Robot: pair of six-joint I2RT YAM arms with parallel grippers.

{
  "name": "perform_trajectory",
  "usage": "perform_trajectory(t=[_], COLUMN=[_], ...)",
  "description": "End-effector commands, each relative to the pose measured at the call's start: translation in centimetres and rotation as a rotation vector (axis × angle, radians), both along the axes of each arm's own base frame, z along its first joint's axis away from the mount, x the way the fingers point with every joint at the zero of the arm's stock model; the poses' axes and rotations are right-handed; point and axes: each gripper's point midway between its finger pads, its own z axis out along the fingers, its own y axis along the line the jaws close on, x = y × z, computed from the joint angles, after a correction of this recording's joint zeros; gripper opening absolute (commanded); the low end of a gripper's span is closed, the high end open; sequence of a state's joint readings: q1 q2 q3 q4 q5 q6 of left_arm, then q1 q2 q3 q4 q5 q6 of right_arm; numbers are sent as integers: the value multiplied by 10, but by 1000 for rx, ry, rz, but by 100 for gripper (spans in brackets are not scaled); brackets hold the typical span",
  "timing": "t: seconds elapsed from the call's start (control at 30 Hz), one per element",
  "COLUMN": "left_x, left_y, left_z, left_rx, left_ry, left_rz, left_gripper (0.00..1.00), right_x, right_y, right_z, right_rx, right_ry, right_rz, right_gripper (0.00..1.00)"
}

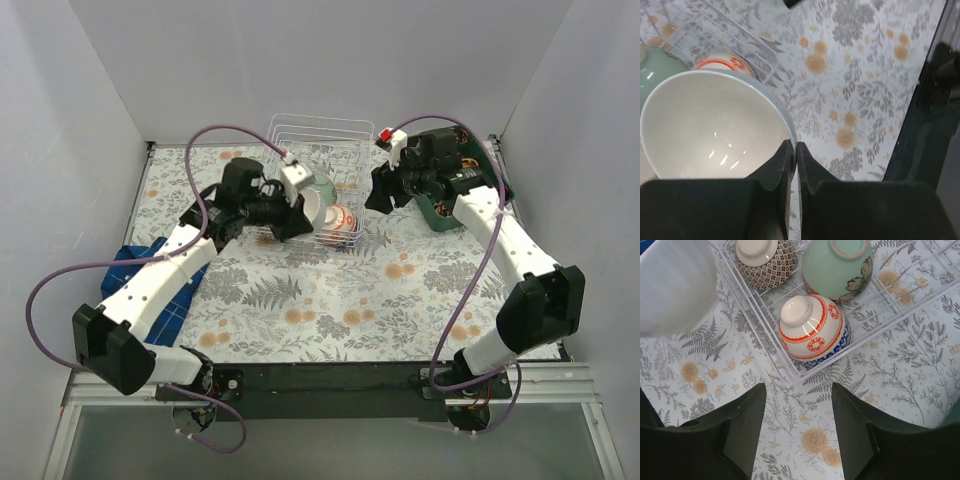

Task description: Load the bowls into the dish rack

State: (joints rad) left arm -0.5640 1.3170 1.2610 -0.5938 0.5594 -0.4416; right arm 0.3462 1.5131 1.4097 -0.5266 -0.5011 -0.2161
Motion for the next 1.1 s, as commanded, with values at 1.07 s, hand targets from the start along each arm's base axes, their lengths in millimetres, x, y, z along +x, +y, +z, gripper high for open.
perform_trajectory(t=[1.07], left_x=[130], left_y=[27], left_z=[-29], left_rx=[-610], left_ry=[588], left_rz=[35], left_gripper=[0], right_x=[72], right_y=[104], right_z=[-51], right_rx=[131], right_ry=[184], right_rz=[158], right_gripper=[31])
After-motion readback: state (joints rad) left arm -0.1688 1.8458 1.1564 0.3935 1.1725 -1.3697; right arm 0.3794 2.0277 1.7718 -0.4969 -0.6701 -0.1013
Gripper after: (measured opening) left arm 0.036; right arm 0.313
